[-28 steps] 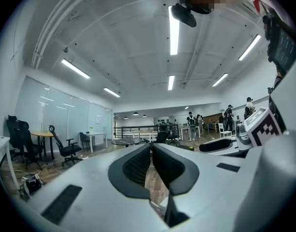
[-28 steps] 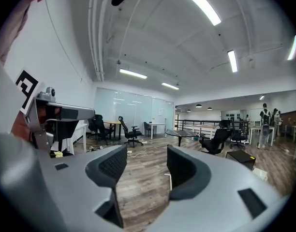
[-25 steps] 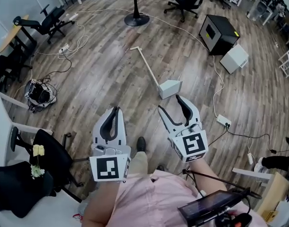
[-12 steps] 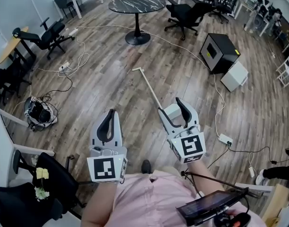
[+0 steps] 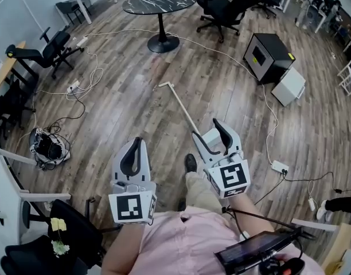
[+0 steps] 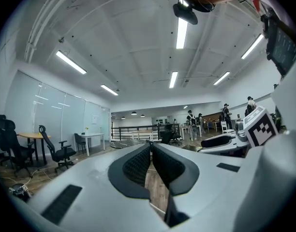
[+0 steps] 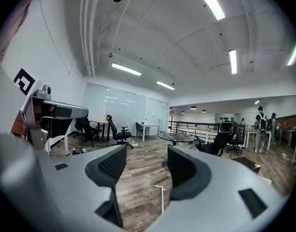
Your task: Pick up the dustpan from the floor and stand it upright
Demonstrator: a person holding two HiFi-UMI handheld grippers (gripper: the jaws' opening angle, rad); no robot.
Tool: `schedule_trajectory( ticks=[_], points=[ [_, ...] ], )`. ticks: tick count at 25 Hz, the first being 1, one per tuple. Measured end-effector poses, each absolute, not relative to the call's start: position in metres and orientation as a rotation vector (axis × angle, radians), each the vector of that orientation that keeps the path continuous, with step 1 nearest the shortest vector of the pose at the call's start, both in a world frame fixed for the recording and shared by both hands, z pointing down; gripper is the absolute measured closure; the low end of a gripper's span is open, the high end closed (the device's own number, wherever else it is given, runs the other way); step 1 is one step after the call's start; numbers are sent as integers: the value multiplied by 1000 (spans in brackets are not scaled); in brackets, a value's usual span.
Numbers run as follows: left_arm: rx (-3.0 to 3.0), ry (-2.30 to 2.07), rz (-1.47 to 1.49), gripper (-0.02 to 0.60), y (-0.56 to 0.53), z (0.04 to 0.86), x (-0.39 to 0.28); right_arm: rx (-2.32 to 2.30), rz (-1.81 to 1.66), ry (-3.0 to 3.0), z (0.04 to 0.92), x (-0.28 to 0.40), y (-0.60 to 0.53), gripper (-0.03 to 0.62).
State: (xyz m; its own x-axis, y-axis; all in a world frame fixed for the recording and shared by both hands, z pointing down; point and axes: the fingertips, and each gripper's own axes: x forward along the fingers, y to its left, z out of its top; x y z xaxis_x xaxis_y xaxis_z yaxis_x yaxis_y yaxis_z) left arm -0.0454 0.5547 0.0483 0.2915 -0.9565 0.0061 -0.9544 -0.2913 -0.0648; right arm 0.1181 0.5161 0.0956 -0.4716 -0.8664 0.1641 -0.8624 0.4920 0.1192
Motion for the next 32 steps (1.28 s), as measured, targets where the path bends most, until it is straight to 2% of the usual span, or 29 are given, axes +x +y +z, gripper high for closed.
schedule_trajectory(
  ticks=[6, 19, 32],
  points=[
    [-2501, 1861, -112, 557, 481, 67, -40, 1466, 24, -2515, 121, 123, 442, 332],
    [-2484, 1914, -166, 557, 263, 76, -39, 1399, 31, -2535, 127, 119, 199, 353],
    [-2391, 2047, -117, 558, 151, 82, -98, 1356, -76, -2548, 107, 79, 56, 361]
  ],
)
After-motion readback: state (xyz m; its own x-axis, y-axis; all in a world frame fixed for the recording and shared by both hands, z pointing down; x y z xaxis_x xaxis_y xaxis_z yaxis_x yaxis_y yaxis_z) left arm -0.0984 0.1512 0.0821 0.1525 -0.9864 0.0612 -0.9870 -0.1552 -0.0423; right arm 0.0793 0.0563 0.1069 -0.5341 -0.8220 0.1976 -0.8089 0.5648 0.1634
